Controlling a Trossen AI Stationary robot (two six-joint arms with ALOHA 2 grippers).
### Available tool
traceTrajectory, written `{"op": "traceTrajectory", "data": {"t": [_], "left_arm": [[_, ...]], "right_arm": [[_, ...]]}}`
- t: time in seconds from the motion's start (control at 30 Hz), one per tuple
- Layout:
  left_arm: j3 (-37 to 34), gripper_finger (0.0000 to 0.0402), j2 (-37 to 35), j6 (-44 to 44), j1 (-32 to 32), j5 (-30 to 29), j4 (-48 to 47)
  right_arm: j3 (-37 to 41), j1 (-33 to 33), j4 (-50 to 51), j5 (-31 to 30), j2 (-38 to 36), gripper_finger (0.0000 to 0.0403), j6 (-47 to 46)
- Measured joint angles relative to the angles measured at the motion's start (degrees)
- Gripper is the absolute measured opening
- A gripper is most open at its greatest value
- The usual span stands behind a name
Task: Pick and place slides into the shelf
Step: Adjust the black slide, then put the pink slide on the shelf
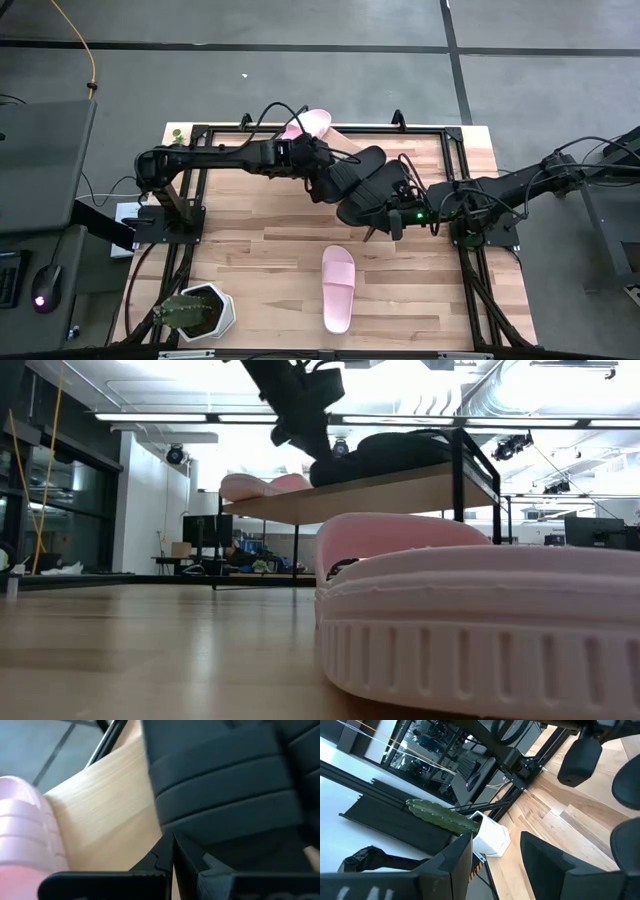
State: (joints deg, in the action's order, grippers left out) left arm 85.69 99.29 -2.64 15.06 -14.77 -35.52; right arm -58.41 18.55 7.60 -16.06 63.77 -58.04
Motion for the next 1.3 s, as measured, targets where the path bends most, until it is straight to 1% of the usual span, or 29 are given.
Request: {"op": "traceTrajectory", "data": {"t": [0.2, 0.3, 0.5, 0.67, 0.83, 0.93, 1.07, 1.3], "left_arm": [[0.00, 0.0000, 0.00, -1.22, -0.37, 6.09, 4.44], [0.00, 0.0000, 0.00, -1.21, -0.97, 6.56, 5.20], [0.00, 0.0005, -0.03, 2.16, -1.35, 2.45, 3.87], [0.04, 0.0018, -0.35, 2.43, -1.19, -1.42, 1.87], [0.51, 0.0034, -1.42, 4.52, -1.19, -2.79, 1.83], [2.71, 0.0050, -1.70, 6.58, -1.22, -2.70, 2.70], [7.46, 0.0081, -1.73, 6.73, -1.20, 0.34, 0.51], [14.94, 0.0129, -1.73, 4.95, -3.03, 10.05, -4.56]], "right_arm": [[0.00, 0.00, 0.48, -0.44, 0.00, 0.0158, 0.65], [0.00, -0.04, 0.57, -1.09, 0.00, 0.0158, 0.66], [0.00, -0.03, 0.84, -1.96, 0.00, 0.0158, 1.31], [0.00, -0.02, 0.84, -1.96, 0.00, 0.0158, 1.51], [0.00, -0.03, 1.49, -1.98, 0.00, 0.0158, 1.53], [0.00, -0.04, 2.36, -1.98, 0.00, 0.0158, 1.48], [0.00, -0.03, 3.37, -2.00, 0.00, 0.0158, 1.38], [0.00, -0.04, 3.38, -2.00, 0.00, 0.0158, 1.38]]}}
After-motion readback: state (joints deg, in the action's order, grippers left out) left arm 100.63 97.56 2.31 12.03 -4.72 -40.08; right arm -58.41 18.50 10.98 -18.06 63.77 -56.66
